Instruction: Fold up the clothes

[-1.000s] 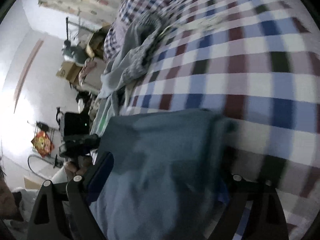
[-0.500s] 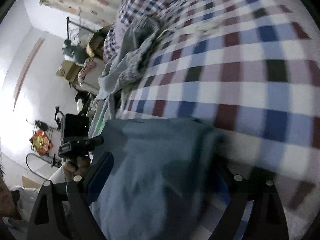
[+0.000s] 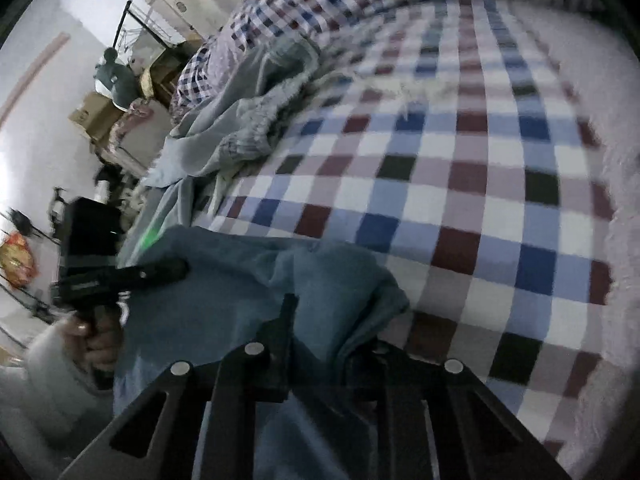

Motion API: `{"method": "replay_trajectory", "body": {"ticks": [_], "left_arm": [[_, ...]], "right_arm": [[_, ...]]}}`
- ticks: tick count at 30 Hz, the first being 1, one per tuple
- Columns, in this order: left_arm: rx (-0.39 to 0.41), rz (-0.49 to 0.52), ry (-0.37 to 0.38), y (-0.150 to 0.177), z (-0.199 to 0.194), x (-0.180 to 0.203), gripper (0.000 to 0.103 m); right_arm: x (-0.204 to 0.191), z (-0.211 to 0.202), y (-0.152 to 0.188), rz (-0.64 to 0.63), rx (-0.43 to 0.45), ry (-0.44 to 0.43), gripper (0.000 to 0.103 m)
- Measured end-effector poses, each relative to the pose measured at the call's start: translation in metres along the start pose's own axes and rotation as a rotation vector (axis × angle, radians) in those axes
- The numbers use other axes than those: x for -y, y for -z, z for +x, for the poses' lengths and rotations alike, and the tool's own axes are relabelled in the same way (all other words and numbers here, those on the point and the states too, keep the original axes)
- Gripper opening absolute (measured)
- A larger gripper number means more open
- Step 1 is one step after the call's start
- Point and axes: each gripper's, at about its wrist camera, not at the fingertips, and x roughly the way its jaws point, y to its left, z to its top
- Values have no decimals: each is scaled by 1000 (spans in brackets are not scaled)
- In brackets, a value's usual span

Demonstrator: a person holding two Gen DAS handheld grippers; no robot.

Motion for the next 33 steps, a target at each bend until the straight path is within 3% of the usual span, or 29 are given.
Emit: {"method": "replay_trajectory", "body": {"ticks": [7,12,18,24,33], "left_arm": [[196,190,-81,21,-47,56,10],[368,328,-99,60,-87,104,10],[507,500,-107,135,-150,160,10],[576,555,-113,201,-207,199,10],[594,598,-115,238,-270,249,10]], "right_arm": [[-85,-62,21,-183,276,274,16],[-144,-121,59,-210,449,433,17],[-207,-190,123,-208,613,516,15],[-279,-234,182,-266,711,595,15],[-342,-296,231,-248,797,562,13]]}}
